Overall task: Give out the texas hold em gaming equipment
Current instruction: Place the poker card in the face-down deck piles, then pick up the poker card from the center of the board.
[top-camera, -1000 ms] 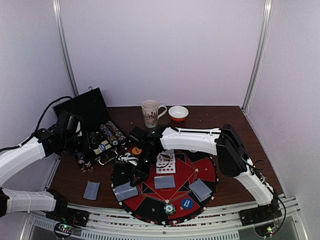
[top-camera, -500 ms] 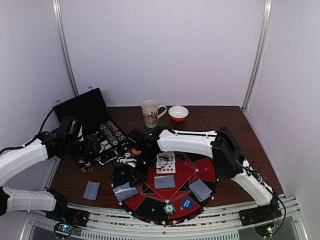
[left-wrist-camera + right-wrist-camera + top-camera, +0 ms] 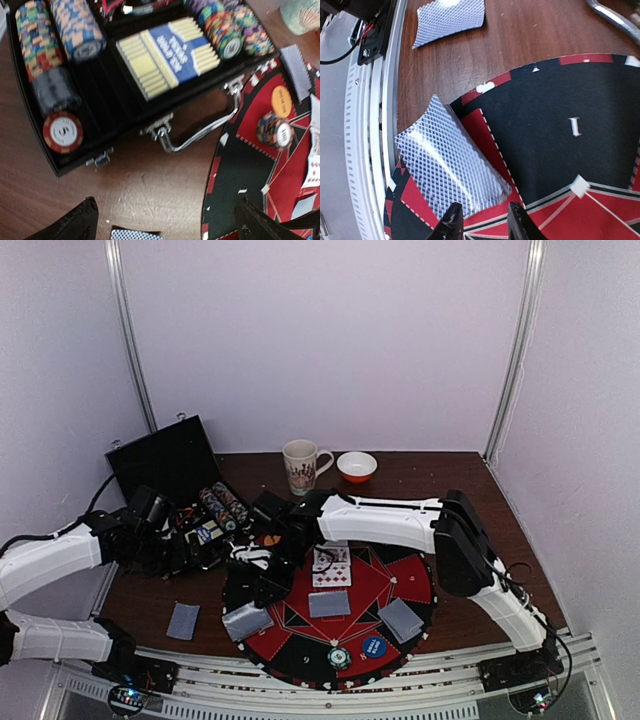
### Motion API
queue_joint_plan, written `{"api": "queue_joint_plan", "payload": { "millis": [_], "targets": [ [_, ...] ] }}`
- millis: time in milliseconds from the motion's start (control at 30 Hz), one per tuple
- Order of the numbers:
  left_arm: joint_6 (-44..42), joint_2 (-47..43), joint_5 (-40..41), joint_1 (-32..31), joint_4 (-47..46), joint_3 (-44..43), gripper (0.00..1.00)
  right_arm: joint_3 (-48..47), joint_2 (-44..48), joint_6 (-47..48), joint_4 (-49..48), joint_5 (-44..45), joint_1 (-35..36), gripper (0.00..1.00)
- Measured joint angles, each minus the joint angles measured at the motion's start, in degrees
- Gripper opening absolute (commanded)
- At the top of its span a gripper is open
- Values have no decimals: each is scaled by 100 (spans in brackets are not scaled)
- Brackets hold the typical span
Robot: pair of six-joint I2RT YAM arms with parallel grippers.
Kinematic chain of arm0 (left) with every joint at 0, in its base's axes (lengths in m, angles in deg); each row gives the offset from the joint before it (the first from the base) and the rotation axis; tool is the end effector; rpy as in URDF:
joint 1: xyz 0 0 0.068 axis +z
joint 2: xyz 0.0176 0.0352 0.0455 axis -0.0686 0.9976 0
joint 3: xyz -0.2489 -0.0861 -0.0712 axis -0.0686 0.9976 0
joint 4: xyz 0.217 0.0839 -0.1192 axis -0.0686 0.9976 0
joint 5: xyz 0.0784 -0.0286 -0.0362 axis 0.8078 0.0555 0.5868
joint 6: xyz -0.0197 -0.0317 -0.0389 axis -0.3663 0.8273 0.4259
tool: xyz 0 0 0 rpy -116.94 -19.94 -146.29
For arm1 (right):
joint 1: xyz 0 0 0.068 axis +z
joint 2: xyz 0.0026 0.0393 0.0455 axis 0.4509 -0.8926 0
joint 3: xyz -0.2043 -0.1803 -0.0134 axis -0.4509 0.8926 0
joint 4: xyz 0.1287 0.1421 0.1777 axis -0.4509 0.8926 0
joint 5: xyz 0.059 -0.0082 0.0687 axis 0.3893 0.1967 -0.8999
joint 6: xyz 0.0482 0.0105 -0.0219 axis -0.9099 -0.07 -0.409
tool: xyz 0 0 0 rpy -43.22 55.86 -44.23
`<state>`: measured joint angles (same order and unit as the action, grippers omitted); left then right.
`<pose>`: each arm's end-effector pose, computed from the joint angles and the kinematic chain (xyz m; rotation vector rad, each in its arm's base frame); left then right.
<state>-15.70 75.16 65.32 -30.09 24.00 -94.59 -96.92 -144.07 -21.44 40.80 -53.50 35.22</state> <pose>0.1744 -0.0808 0.2091 -0.5145 2.5629 -0.3071 0.2296 0.4738 0.1769 -1.8409 2.0620 1.0307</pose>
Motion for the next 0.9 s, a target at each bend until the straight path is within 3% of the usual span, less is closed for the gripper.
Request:
{"api": "queue_joint_plan", "payload": {
  "millis": [200,367,667,767,900],
  "targets": [
    [551,240,291,-686,619,48,98,979,1143,4,-424,267,0,42],
    [859,946,391,-1213,1113,50,98,1906,2186,9,-811,334,-2,44],
    [1016,1467,369,-1707,1633,162,97,2540,2371,83,-940,385,-7,44],
    [1032,1488,354,-1775,1622,157,91,2612,2371,107,-940,385,-17,44],
    [1047,1510,245,-1818,1480,184,70,2629,2371,173,-951,382,-42,44]
  ]
}}
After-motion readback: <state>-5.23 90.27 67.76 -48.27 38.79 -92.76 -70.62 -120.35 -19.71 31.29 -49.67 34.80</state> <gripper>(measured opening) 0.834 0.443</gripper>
